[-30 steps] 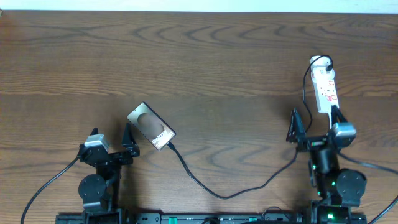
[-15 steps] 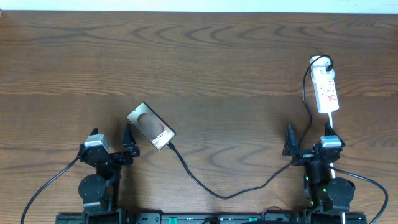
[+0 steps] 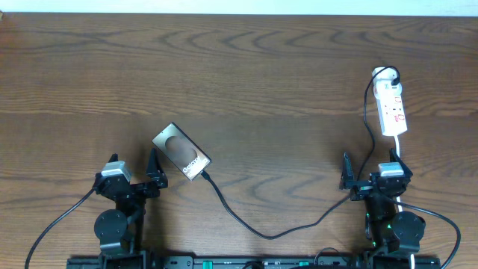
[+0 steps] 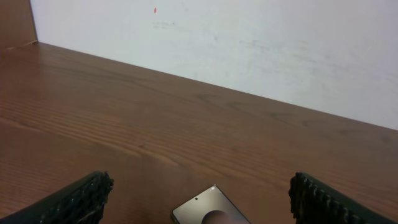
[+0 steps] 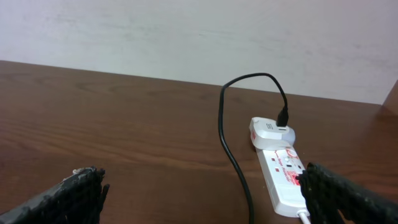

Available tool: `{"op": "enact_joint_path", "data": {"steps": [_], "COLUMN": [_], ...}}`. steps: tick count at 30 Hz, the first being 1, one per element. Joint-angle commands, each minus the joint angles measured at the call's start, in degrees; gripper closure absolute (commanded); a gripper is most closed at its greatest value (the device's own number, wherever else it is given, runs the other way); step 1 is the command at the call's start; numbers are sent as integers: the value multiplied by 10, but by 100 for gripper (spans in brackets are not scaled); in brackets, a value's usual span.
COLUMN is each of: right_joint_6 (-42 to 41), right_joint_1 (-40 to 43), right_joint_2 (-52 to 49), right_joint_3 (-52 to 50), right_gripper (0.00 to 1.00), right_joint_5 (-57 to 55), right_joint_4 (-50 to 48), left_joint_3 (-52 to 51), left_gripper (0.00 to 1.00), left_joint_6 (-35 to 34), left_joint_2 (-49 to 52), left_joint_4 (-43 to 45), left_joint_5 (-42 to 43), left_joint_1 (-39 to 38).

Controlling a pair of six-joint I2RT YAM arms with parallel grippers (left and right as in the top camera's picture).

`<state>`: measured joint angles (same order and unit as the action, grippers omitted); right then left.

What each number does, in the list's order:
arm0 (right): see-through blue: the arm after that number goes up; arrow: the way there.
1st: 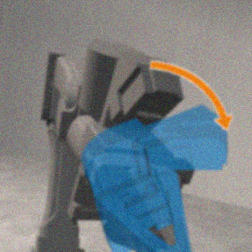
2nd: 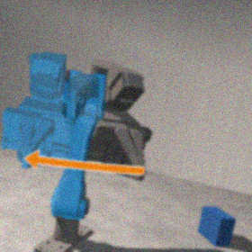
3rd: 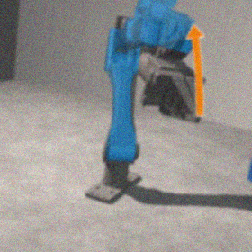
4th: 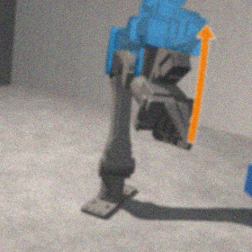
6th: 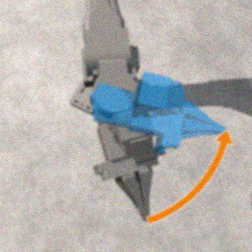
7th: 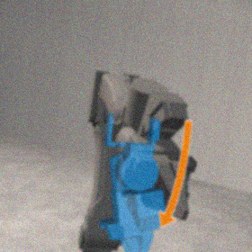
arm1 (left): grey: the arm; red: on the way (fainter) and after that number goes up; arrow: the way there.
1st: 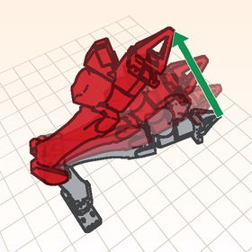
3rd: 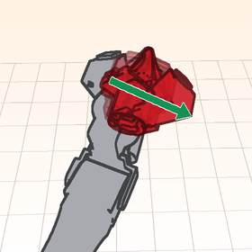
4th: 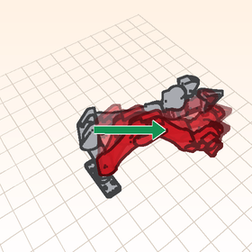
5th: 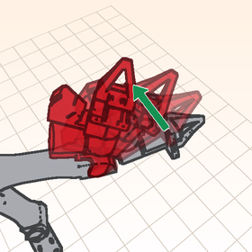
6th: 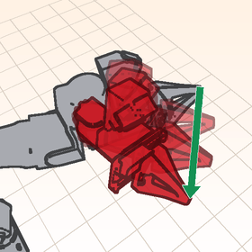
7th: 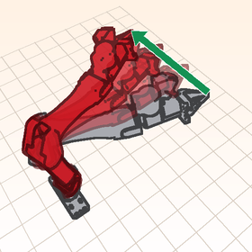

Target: Plug charger to phone and switch on socket

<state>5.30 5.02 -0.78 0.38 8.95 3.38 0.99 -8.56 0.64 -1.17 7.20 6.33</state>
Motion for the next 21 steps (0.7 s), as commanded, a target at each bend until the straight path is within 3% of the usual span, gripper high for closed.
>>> {"op": "enact_joint_path", "data": {"steps": [1,21], "right_joint_6": [17,-8], "right_joint_1": [3,3], "right_joint_2": [5,5], "right_joint_3": [-1,0], "right_gripper": [1,1], "right_joint_5": [-5,-26], "right_joint_4": [5,7], "left_joint_3": [-8,-8], "left_gripper": [7,7], "left_joint_6": [6,6], "left_joint_2": [-3,-3], "left_joint_4": [-23,-23], "left_joint_5": [13,13], "left_joint_1": [2,2]}}
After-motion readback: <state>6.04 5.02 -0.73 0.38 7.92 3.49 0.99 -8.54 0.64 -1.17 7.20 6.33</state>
